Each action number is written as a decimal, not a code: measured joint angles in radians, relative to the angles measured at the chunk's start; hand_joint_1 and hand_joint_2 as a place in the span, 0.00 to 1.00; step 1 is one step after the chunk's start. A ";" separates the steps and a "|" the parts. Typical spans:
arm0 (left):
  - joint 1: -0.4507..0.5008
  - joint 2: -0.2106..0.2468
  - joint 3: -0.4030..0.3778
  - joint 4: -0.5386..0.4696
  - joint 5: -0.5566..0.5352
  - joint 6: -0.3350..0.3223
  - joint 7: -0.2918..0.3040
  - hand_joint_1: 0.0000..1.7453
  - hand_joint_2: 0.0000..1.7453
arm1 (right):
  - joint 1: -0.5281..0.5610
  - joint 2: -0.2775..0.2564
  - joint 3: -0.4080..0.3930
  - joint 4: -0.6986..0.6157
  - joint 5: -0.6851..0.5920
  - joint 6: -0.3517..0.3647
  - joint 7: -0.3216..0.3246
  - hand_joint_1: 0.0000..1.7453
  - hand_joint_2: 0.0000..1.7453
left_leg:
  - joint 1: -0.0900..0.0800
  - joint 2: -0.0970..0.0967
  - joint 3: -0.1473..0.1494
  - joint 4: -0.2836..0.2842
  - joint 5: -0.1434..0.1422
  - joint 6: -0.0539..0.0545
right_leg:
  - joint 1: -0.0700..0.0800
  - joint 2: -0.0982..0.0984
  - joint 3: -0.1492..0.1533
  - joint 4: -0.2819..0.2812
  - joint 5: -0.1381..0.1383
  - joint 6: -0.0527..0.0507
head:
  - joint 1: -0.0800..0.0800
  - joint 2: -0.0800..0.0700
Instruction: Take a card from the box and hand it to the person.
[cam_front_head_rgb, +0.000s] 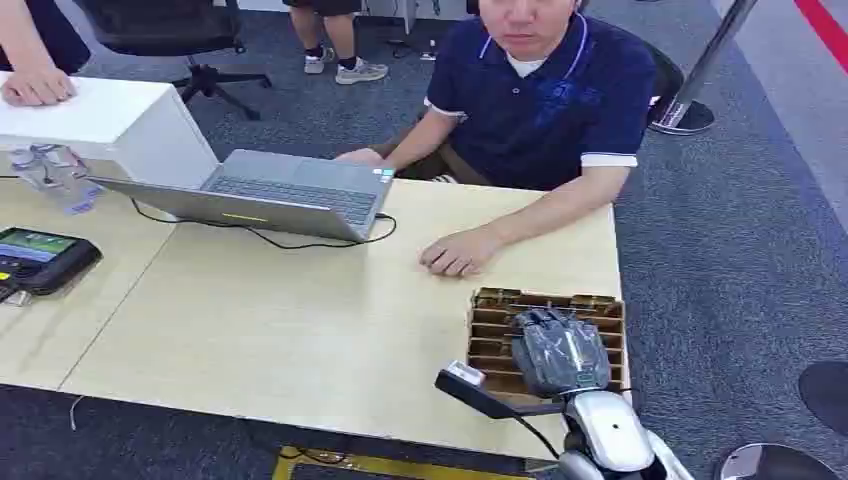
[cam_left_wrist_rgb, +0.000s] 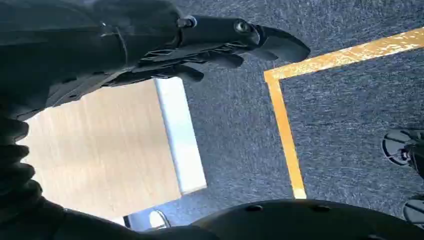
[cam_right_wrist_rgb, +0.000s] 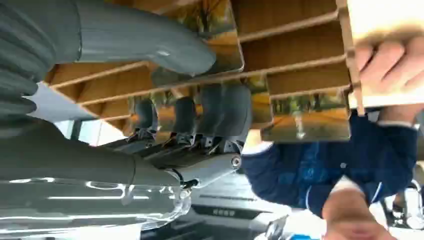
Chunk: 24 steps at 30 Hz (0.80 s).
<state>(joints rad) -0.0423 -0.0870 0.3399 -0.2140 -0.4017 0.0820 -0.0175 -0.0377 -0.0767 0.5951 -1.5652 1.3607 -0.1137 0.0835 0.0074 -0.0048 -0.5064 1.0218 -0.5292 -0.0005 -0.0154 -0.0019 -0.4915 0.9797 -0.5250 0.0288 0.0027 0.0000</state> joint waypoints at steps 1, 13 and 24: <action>0.000 0.000 0.000 0.000 0.000 0.000 0.000 0.00 1.00 | -0.003 0.002 0.000 0.010 -0.007 -0.001 -0.003 0.63 1.00 | 0.000 0.000 0.000 0.000 0.000 0.000 | 0.000 0.000 0.000 0.000 0.000 0.000 | 0.000 0.000; 0.000 0.000 0.005 0.000 -0.002 0.000 0.000 0.00 1.00 | -0.008 0.003 0.000 0.048 -0.020 -0.006 -0.011 0.64 1.00 | 0.000 0.000 0.001 0.000 0.000 0.000 | 0.000 0.000 0.000 0.000 0.000 0.000 | 0.000 0.000; 0.000 0.000 0.010 0.000 -0.002 -0.002 -0.001 0.00 1.00 | -0.009 0.010 0.000 0.060 -0.020 -0.006 -0.011 0.74 1.00 | 0.000 0.000 0.001 0.000 0.000 0.000 | 0.000 0.000 0.000 0.000 0.000 0.000 | 0.000 0.000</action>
<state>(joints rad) -0.0423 -0.0870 0.3502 -0.2140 -0.4040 0.0805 -0.0183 -0.0469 -0.0664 0.5955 -1.5053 1.3409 -0.1202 0.0729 0.0074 -0.0047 -0.5055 1.0218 -0.5289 -0.0008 -0.0154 -0.0016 -0.4910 0.9797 -0.5248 0.0288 0.0027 0.0000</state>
